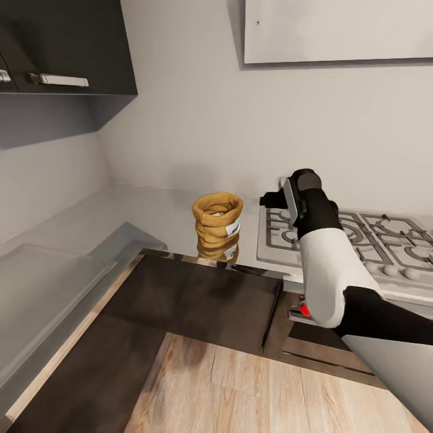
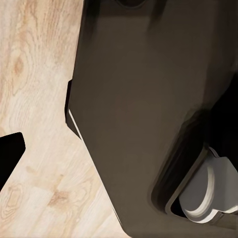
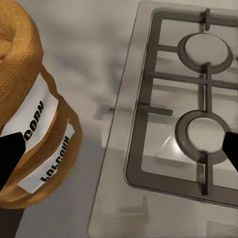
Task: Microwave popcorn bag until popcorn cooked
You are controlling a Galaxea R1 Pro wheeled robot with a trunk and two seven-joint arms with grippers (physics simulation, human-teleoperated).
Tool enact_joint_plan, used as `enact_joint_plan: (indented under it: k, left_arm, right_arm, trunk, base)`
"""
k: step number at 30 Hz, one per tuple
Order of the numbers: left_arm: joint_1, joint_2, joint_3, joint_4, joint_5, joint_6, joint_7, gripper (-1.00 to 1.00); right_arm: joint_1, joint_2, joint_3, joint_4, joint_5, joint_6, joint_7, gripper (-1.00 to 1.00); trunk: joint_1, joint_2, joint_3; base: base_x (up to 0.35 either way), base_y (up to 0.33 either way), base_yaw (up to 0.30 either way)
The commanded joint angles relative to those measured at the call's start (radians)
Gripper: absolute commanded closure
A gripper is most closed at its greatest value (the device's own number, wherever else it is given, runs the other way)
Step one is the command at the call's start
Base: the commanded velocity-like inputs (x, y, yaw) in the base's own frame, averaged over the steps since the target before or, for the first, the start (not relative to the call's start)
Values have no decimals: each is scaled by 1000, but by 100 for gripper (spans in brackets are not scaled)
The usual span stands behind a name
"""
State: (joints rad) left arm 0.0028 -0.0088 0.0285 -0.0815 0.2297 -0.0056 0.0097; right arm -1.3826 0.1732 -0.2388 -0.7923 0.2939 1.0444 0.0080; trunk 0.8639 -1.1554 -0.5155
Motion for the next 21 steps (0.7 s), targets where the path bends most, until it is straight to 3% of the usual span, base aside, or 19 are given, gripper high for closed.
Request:
enact_joint_plan:
  k: [1, 12, 21]
  left_arm:
    - [0, 0, 2, -1, 3, -1, 1, -100]
    - [0, 0, 4, -3, 3, -1, 0, -100]
    - [0, 0, 3, -3, 3, -1, 0, -100]
  right_arm:
    - [-1, 1, -14, -1, 3, 3, 0, -100]
    - [-1, 1, -23, -10, 11, 3, -17, -100]
    - [-1, 1, -19, -65, 11, 3, -26, -100]
  trunk:
    - [0, -1, -1]
    - [0, -1, -1]
    - [0, -1, -1]
  base:
    - [0, 0, 0]
    - [0, 0, 11]
    - [0, 0, 252]
